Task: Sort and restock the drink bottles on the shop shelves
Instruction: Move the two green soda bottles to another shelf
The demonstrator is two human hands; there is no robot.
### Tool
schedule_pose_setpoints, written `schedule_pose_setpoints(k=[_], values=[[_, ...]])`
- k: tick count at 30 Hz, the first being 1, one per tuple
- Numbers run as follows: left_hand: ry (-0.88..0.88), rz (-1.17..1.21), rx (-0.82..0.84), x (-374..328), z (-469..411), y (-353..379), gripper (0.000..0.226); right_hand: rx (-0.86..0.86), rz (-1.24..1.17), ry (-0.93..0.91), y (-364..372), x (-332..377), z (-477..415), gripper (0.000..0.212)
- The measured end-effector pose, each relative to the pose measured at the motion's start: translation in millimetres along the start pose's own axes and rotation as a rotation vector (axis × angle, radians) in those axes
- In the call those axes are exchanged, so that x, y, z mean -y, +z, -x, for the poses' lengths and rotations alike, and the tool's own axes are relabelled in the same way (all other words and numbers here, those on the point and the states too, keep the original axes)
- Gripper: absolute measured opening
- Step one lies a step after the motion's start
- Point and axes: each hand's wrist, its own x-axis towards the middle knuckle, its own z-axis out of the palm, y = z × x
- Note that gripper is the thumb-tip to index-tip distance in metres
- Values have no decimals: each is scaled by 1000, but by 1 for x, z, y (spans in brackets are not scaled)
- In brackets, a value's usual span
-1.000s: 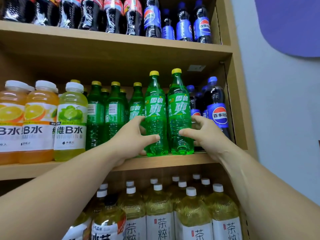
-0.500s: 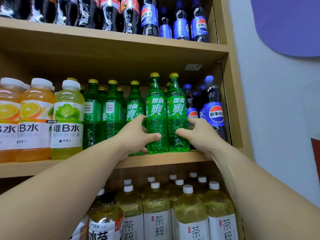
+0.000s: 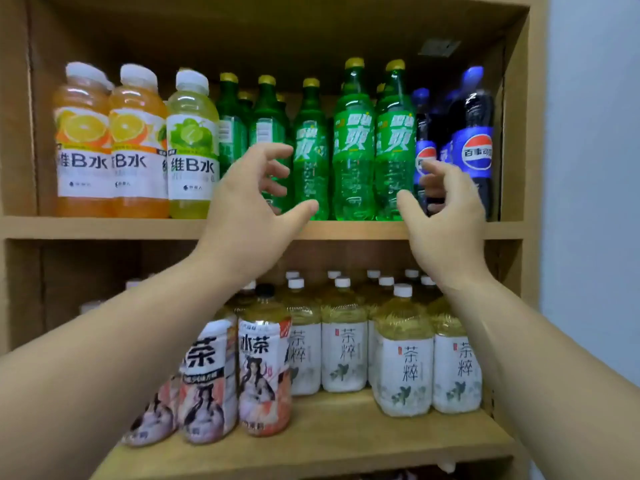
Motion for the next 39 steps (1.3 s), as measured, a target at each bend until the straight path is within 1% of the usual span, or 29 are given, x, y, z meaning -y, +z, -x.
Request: schedule_pose_setpoints(k=[2,4,6,10,15,17,19,22,25,27,30,33,36,37,39], values=[[5,25,-21,9,41,-27,54,17,-106,-44,2,12,43,33],[-50,2,-39,24,82,-49,51,102,-217,11,12,24,84,26],[-152,-67,-40,41,116,-67,48,203,-274,92,28,30,119,24],[-389,-160,-11,80,176,-91,43,385,-267,236,58,33,176,20],[-622,-159,71,125,279,-108,39,617,-328,450,69,32,264,15],[-712,-162,86,143,322,-111,41,700,-319,537,74,28,303,14],[-799,-172,99,164,358,-112,45,787,-293,635,82,27,339,9],[-937,-195,137,190,395,-111,50,930,-216,687,99,27,383,6],[-994,-233,191,208,414,-106,67,1047,-131,668,127,26,414,12],[-1010,-253,253,216,418,-103,79,1087,-87,697,148,20,431,23],[-953,-316,359,231,421,-100,90,1120,-35,767,176,12,448,37],[-948,-327,387,244,421,-95,92,1116,-106,784,198,4,462,47],[-956,-313,361,252,422,-91,88,1113,-115,793,214,-2,474,71],[-962,-312,347,254,422,-90,84,1121,-112,798,218,-3,477,76],[-962,-338,340,257,423,-89,78,1133,-97,809,221,-2,478,78]])
